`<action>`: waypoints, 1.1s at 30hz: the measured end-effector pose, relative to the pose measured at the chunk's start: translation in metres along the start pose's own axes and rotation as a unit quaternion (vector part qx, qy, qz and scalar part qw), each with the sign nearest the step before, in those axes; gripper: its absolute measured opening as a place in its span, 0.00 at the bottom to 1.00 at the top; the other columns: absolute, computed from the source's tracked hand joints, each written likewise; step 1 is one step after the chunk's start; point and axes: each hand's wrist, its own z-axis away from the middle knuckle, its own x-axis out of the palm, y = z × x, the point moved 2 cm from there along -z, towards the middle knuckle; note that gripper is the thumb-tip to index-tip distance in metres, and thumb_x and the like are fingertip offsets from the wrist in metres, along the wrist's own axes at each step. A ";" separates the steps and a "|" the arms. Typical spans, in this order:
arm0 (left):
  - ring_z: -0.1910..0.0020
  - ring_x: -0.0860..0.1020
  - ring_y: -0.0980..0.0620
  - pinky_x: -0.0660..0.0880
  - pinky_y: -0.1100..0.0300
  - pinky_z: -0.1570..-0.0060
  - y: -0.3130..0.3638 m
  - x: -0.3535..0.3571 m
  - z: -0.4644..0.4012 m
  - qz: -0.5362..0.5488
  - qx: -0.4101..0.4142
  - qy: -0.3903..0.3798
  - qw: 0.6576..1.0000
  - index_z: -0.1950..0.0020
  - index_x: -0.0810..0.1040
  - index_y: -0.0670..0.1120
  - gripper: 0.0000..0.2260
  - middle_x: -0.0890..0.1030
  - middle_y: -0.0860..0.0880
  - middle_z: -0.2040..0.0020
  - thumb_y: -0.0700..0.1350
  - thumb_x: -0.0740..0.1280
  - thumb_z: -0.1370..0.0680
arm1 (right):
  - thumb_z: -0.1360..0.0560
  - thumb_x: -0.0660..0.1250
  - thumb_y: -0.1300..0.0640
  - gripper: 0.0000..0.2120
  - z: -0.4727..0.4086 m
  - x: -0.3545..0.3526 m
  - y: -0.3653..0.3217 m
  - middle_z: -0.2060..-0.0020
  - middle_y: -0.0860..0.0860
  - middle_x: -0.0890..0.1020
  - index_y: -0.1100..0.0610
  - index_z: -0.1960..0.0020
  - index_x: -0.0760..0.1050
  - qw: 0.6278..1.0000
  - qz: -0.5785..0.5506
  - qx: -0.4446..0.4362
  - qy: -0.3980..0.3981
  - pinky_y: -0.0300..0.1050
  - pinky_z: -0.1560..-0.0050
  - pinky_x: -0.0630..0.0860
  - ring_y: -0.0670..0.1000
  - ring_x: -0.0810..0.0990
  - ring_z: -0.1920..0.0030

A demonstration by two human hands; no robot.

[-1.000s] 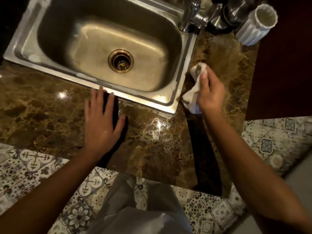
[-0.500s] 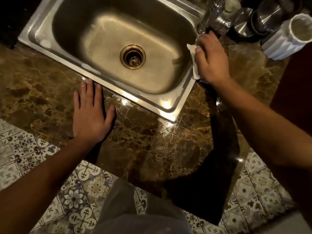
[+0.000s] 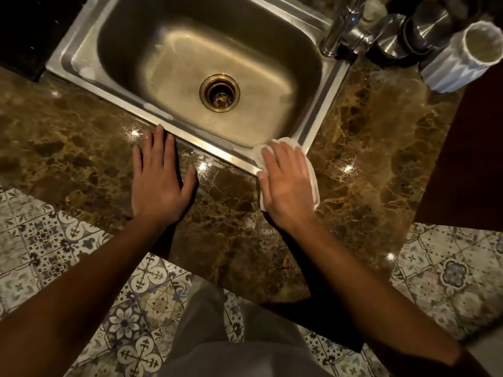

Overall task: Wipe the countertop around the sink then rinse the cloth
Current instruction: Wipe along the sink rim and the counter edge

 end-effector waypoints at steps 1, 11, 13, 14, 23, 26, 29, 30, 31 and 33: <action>0.15 0.46 0.42 0.46 0.41 0.18 0.000 0.000 0.000 0.001 -0.001 -0.002 1.000 0.16 0.55 0.40 0.34 0.51 0.41 0.15 0.61 0.50 0.16 | 0.15 0.58 0.52 0.21 0.004 0.000 -0.004 0.27 0.56 0.72 0.60 0.26 0.71 1.000 -0.001 0.001 -0.001 0.59 0.20 0.55 0.58 0.67 0.24; 0.15 0.47 0.42 0.45 0.42 0.18 0.001 -0.002 0.001 -0.001 0.001 -0.004 1.000 0.16 0.54 0.40 0.35 0.51 0.41 0.15 0.62 0.49 0.16 | 0.14 0.45 0.42 0.28 -0.056 -0.030 0.048 0.19 0.57 0.61 0.54 0.20 0.64 0.992 0.077 0.010 -0.097 0.54 0.18 0.42 0.57 0.52 0.17; 0.15 0.47 0.42 0.46 0.42 0.18 0.000 -0.003 0.001 0.000 0.001 -0.002 1.000 0.16 0.55 0.40 0.35 0.51 0.41 0.15 0.62 0.49 0.16 | 0.14 0.43 0.39 0.31 -0.046 -0.028 0.039 0.18 0.57 0.59 0.55 0.20 0.63 0.993 0.063 0.021 -0.096 0.54 0.17 0.41 0.56 0.50 0.17; 0.15 0.47 0.42 0.46 0.41 0.18 -0.001 -0.003 0.001 0.001 0.002 -0.001 1.000 0.16 0.55 0.40 0.35 0.51 0.41 0.15 0.62 0.49 0.16 | 0.14 0.42 0.39 0.31 -0.034 -0.024 0.029 0.17 0.56 0.57 0.55 0.19 0.61 0.993 0.057 0.032 -0.097 0.54 0.17 0.41 0.56 0.48 0.17; 0.15 0.48 0.41 0.47 0.40 0.18 -0.002 -0.001 0.000 0.009 0.007 0.003 1.000 0.16 0.54 0.39 0.33 0.51 0.40 0.15 0.59 0.52 0.15 | 0.14 0.52 0.46 0.27 -0.020 0.019 -0.080 0.19 0.58 0.61 0.60 0.20 0.62 0.994 -0.012 0.086 -0.060 0.53 0.19 0.50 0.59 0.57 0.19; 0.15 0.47 0.42 0.46 0.40 0.18 -0.005 -0.003 -0.001 0.036 0.009 -0.001 0.999 0.17 0.55 0.39 0.33 0.51 0.41 0.15 0.58 0.55 0.15 | 0.13 0.50 0.47 0.25 -0.038 0.015 -0.076 0.19 0.55 0.62 0.55 0.19 0.62 0.994 -0.008 0.075 -0.083 0.49 0.19 0.47 0.56 0.57 0.18; 0.15 0.49 0.43 0.48 0.41 0.18 -0.015 -0.011 -0.002 0.120 0.016 -0.003 0.993 0.17 0.58 0.40 0.33 0.51 0.42 0.15 0.56 0.60 0.17 | 0.13 0.49 0.47 0.24 -0.022 -0.003 -0.048 0.20 0.53 0.65 0.53 0.21 0.65 0.993 0.014 0.105 -0.043 0.49 0.20 0.46 0.54 0.59 0.19; 0.15 0.49 0.43 0.49 0.41 0.18 -0.023 -0.016 -0.005 0.138 0.028 -0.001 0.990 0.18 0.59 0.40 0.33 0.51 0.42 0.15 0.56 0.62 0.17 | 0.14 0.49 0.47 0.24 -0.014 -0.008 -0.036 0.21 0.54 0.67 0.53 0.22 0.67 0.992 0.028 0.120 -0.022 0.49 0.19 0.47 0.54 0.60 0.19; 0.16 0.49 0.42 0.50 0.41 0.18 -0.033 -0.021 -0.012 0.136 0.042 0.003 0.990 0.18 0.58 0.41 0.32 0.50 0.42 0.14 0.55 0.62 0.17 | 0.14 0.50 0.49 0.23 -0.008 -0.011 -0.027 0.22 0.55 0.68 0.55 0.23 0.70 0.991 0.039 0.128 -0.006 0.50 0.18 0.48 0.55 0.61 0.20; 0.15 0.48 0.41 0.49 0.40 0.18 -0.053 -0.027 -0.031 0.110 0.056 0.011 0.992 0.17 0.57 0.41 0.32 0.50 0.42 0.15 0.56 0.59 0.16 | 0.16 0.54 0.52 0.22 -0.003 -0.012 -0.019 0.26 0.57 0.73 0.58 0.28 0.74 0.990 0.035 0.138 0.025 0.52 0.19 0.54 0.58 0.66 0.23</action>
